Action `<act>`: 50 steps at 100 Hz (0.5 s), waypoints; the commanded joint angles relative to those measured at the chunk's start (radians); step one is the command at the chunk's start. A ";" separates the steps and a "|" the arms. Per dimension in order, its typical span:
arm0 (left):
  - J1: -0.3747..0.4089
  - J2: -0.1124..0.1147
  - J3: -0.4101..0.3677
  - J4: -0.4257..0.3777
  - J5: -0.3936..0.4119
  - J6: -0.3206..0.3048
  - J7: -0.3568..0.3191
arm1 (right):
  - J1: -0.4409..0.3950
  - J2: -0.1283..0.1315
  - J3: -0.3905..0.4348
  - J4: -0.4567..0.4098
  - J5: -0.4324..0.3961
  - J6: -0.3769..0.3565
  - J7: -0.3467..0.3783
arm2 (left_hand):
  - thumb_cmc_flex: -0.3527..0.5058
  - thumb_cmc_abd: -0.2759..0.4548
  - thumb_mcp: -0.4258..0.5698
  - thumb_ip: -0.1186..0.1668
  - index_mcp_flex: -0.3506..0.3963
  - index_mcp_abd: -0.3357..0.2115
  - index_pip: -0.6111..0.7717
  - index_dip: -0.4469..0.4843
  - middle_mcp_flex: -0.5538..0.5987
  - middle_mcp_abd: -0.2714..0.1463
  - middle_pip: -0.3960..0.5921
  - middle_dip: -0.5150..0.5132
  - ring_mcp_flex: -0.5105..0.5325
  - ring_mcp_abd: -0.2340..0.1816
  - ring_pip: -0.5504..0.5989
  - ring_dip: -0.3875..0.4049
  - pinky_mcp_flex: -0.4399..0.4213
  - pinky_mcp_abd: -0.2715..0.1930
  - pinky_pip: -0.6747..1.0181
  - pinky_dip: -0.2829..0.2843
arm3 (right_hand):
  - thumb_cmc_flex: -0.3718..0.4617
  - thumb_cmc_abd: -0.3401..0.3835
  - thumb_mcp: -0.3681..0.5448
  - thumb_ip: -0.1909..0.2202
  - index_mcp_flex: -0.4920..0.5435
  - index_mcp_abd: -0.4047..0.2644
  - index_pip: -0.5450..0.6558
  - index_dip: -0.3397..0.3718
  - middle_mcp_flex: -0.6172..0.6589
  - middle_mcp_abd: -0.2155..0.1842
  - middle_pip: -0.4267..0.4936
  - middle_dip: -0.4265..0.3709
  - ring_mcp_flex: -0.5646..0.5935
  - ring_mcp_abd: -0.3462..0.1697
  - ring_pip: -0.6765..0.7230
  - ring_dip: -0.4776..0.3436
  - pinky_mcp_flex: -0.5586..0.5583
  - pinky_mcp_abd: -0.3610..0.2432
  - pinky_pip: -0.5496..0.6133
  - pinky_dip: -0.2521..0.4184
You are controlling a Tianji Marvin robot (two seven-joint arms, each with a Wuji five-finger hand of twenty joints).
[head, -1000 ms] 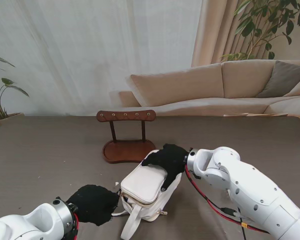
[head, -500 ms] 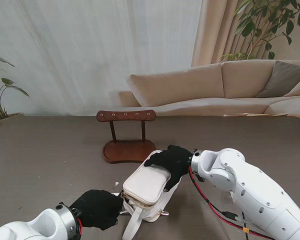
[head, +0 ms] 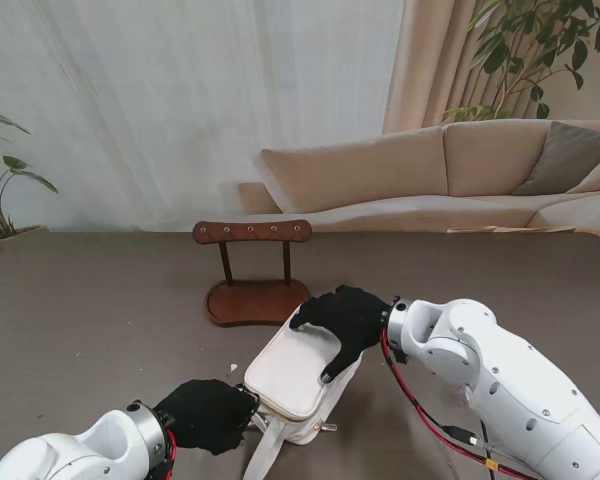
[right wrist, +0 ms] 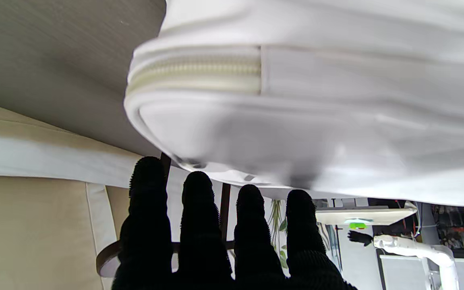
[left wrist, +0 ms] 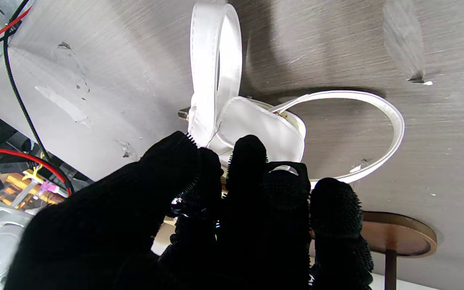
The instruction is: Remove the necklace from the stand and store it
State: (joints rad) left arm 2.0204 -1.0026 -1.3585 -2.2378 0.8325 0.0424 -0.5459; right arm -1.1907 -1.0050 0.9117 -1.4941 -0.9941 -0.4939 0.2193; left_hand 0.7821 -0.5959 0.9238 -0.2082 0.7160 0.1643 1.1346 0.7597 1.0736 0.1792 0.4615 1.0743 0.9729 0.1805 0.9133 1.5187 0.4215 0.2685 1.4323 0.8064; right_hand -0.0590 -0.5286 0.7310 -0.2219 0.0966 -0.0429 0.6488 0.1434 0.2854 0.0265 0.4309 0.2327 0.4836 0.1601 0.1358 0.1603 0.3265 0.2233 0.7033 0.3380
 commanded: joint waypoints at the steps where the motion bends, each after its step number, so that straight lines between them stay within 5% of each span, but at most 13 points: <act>1: -0.010 -0.001 0.007 0.022 -0.009 0.001 -0.013 | 0.000 -0.006 0.007 -0.021 0.005 0.009 0.013 | -0.003 -0.017 0.004 -0.022 0.022 -0.001 0.027 0.007 0.015 0.006 0.011 0.011 -0.007 -0.017 0.035 0.016 -0.004 -0.003 0.029 0.001 | -0.073 0.021 0.010 -0.030 0.013 0.008 0.016 0.004 -0.019 0.030 0.010 0.014 -0.023 0.022 -0.001 0.006 -0.221 0.018 -0.021 0.022; 18: -0.053 0.002 0.035 0.067 -0.034 0.000 -0.012 | 0.010 -0.011 0.014 -0.029 0.022 0.064 0.028 | -0.001 -0.016 0.002 -0.021 0.022 0.001 0.027 0.007 0.013 0.008 0.011 0.011 -0.007 -0.015 0.036 0.017 -0.004 -0.003 0.029 0.002 | -0.124 0.075 0.016 -0.001 0.022 0.001 0.020 0.007 0.003 0.039 0.009 0.014 -0.008 0.024 0.010 0.010 -0.210 0.023 -0.022 0.039; 33: -0.083 0.003 0.060 0.101 -0.051 0.002 -0.002 | 0.026 -0.016 0.002 -0.023 0.009 0.156 0.030 | -0.001 -0.016 0.000 -0.021 0.022 0.001 0.028 0.007 0.013 0.009 0.012 0.010 -0.006 -0.016 0.036 0.017 -0.005 -0.003 0.029 0.002 | -0.068 0.174 -0.044 0.067 0.049 0.016 0.050 0.027 0.041 0.065 0.016 0.019 0.027 0.038 0.024 0.020 -0.183 0.037 -0.007 0.068; 50: -0.116 0.003 0.087 0.136 -0.061 0.003 0.010 | 0.061 -0.018 -0.036 0.001 -0.013 0.251 0.045 | 0.000 -0.016 -0.001 -0.020 0.021 0.001 0.027 0.006 0.013 0.008 0.012 0.009 -0.005 -0.016 0.037 0.017 -0.003 -0.001 0.029 0.003 | -0.040 0.247 -0.078 0.096 0.111 0.039 0.086 0.052 0.109 0.078 0.029 0.026 0.080 0.045 0.046 0.032 -0.160 0.046 0.019 0.080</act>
State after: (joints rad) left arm 1.9122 -0.9974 -1.2770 -2.1147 0.7744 0.0423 -0.5164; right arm -1.1451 -1.0170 0.8842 -1.5056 -0.9934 -0.2491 0.2394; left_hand 0.7821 -0.5960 0.9238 -0.2082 0.7162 0.1643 1.1347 0.7603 1.0737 0.1792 0.4615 1.0743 0.9729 0.1805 0.9133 1.5187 0.4215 0.2685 1.4323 0.8064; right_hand -0.0987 -0.3214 0.6970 -0.1525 0.1824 -0.0202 0.7282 0.1817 0.3720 0.0749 0.4409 0.2478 0.5454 0.1856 0.1738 0.1852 0.3554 0.2344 0.7022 0.3905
